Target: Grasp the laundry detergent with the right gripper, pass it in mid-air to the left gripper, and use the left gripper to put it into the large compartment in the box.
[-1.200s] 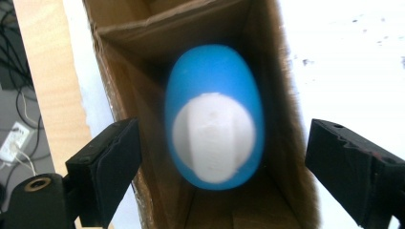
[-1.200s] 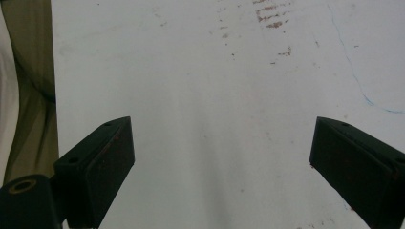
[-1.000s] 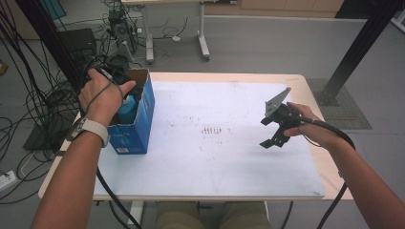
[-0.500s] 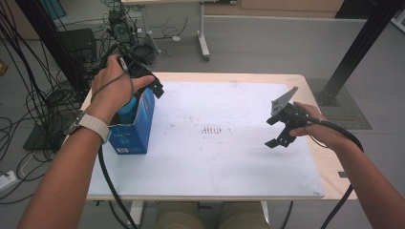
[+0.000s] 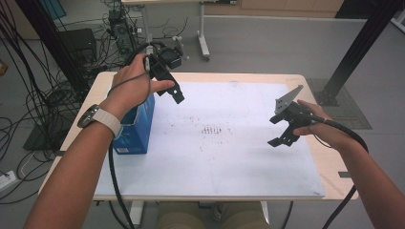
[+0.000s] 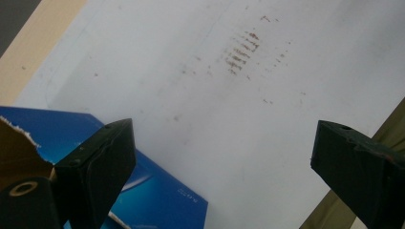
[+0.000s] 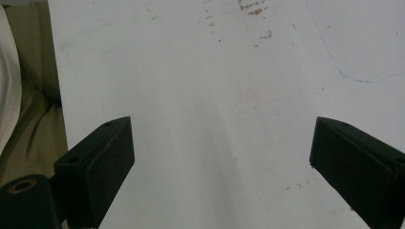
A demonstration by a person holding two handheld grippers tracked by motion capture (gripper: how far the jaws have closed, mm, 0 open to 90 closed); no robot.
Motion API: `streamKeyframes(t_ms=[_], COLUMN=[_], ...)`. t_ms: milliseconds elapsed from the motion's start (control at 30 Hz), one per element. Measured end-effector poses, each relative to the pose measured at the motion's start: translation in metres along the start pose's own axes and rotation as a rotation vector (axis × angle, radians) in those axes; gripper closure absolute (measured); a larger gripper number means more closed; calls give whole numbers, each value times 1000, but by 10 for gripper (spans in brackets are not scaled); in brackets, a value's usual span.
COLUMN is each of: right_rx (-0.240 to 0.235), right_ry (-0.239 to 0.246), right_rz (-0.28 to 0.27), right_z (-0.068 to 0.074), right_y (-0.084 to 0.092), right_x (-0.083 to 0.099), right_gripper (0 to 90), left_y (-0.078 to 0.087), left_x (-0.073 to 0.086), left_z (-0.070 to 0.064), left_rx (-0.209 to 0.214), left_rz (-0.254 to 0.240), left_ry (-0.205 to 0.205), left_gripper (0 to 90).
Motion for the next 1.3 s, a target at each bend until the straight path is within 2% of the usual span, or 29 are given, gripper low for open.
streamKeyframes(t_ms=[167, 433, 733, 1300], right_rx=[1, 5, 5, 3], right_ry=[2, 2, -11, -6], right_rz=[1, -5, 0, -1], right_z=[-1, -3, -2, -1], right_y=[1, 2, 1, 1], right_x=[-2, -5, -2, -2], right_gripper=[80, 80, 80, 80], left_y=[-7, -20, -31, -32], left_x=[-6, -16, -21, -21], left_z=[-10, -18, -20, -18], left_rx=[6, 1, 5, -7], left_rz=[18, 48, 71, 77], left_ry=[-71, -124, -140, -132], left_gripper=[87, 97, 99, 101])
Point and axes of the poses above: each handheld gripper's, and its own axes: y roughly backward along the jaws, x roughly out of its underside, z roughly to its left, the point moved 8 cm from there along -y, roughly forward along the jaws, and after that the axes turned 11 degrees about z, right-handed, at the moved point
